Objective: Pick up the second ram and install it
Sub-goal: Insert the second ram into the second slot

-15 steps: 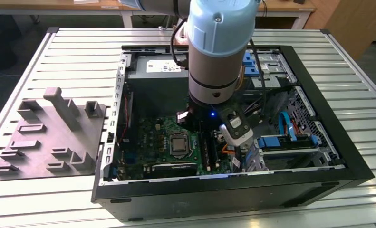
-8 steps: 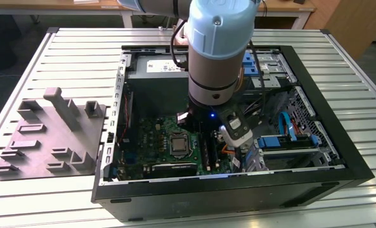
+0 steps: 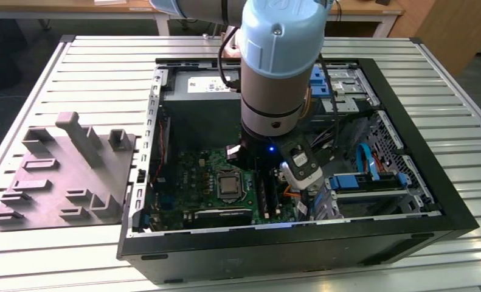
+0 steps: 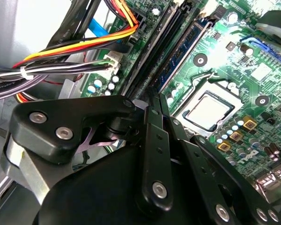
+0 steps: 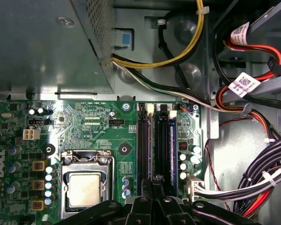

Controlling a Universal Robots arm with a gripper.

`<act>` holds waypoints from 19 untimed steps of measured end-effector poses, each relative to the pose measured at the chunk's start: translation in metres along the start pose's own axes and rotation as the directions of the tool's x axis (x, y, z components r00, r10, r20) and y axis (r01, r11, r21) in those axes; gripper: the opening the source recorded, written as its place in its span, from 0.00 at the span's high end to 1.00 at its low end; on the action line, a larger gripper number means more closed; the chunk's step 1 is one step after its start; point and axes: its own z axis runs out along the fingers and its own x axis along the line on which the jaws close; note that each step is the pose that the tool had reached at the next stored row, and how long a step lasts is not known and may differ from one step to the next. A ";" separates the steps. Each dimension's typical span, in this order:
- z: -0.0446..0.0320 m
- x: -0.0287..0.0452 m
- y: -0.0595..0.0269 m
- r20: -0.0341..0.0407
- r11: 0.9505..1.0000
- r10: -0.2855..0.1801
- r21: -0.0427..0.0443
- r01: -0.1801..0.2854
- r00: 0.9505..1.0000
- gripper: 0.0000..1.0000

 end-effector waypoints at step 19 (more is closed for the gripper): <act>0.0016 0.0001 -0.0001 0.000 1.000 0.000 0.000 0.000 1.000 0.81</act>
